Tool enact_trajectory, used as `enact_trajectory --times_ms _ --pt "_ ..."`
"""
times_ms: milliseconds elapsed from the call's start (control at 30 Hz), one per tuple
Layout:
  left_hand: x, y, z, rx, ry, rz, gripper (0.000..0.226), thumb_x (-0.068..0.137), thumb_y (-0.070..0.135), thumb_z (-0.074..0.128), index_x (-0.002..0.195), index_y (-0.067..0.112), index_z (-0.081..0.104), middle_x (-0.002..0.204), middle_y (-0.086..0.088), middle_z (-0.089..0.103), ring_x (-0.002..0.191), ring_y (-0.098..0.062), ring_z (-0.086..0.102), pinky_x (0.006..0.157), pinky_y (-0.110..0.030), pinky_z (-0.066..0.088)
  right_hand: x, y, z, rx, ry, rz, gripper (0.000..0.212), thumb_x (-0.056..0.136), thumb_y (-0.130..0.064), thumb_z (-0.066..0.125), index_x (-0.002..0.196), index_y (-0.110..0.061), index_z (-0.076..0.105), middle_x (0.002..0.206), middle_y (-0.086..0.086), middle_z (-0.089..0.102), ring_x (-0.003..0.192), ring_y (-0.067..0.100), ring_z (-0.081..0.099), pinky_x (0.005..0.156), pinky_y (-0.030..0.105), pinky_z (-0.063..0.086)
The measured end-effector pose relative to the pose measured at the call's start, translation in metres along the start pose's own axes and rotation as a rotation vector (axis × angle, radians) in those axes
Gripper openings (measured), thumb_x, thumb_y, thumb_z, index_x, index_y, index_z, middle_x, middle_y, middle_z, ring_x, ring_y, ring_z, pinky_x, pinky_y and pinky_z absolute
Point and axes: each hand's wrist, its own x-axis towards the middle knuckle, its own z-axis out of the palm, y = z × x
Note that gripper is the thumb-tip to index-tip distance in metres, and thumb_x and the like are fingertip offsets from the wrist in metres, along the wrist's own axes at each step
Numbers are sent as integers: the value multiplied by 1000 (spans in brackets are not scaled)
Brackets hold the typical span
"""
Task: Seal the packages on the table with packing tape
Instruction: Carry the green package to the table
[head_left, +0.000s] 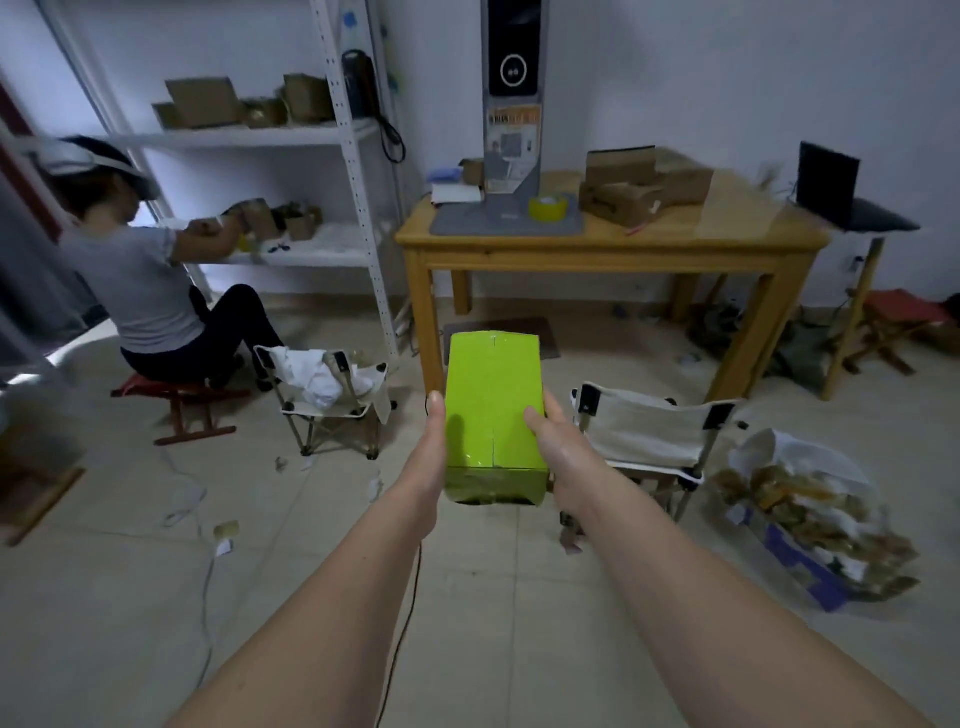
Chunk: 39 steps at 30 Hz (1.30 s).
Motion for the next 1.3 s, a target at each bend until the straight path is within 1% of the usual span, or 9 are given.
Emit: enact_trajectory --times_ms 200,367,500,567,633,767,900,1100,1300 --pt "-50 85 -4 -64 31 14 61 89 78 17 92 38 64 82 17 65 71 -2 54 65 -36 33 -50 -96 10 11 4 27 47 107 -19 31 149 -39 31 130 2 59 92 18 64 63 31 53" --pt "-86 143 -4 -53 -46 25 69 88 79 16 112 36 64 121 4 59 104 -16 59 98 -47 29 -81 -160 15 43 23 1 47 107 -16 30 150 -34 32 124 5 61 89 22 65 64 34 55" --pt "-106 177 -2 -69 -186 93 70 87 79 19 97 36 74 102 10 75 84 -7 72 72 -32 48 -98 -198 18 68 64 -42 43 106 -12 31 144 -30 40 99 3 64 72 17 65 44 26 52" --pt "-112 189 -3 -89 -220 134 61 86 79 24 95 47 75 109 7 74 96 -11 71 82 -35 51 -105 -210 21 70 68 -62 42 106 -12 31 143 -30 41 103 5 63 71 16 64 39 22 49" --pt "-115 195 -5 -93 -229 138 60 77 86 32 103 49 72 114 7 72 101 -15 70 92 -42 45 -111 -219 24 77 62 -75 42 106 -12 32 144 -28 41 107 6 62 73 16 64 39 22 49" --pt "-119 198 -12 -42 -178 52 92 44 98 53 123 50 58 113 8 67 115 -26 58 108 -64 15 -116 -229 26 112 50 -80 44 107 -13 32 147 -27 37 105 6 61 74 16 63 40 24 51" --pt "-120 199 -25 -10 -195 49 109 31 91 68 128 44 55 132 -2 59 124 -31 53 110 -63 22 -121 -228 31 134 35 -72 44 107 -16 33 148 -29 36 92 -2 61 74 15 63 38 22 49" --pt "-118 207 -54 6 -228 109 85 38 66 81 115 37 62 109 -6 71 105 -30 65 81 -44 47 -127 -227 56 107 22 -80 39 105 -34 39 143 -29 44 101 -5 63 81 12 63 47 22 50" --pt "-109 223 -88 -101 -206 108 72 42 54 79 108 31 61 94 -7 77 92 -27 70 68 -37 54 -109 -210 84 -19 228 -143 52 89 -69 46 130 -38 55 138 -7 49 116 18 48 97 38 34"
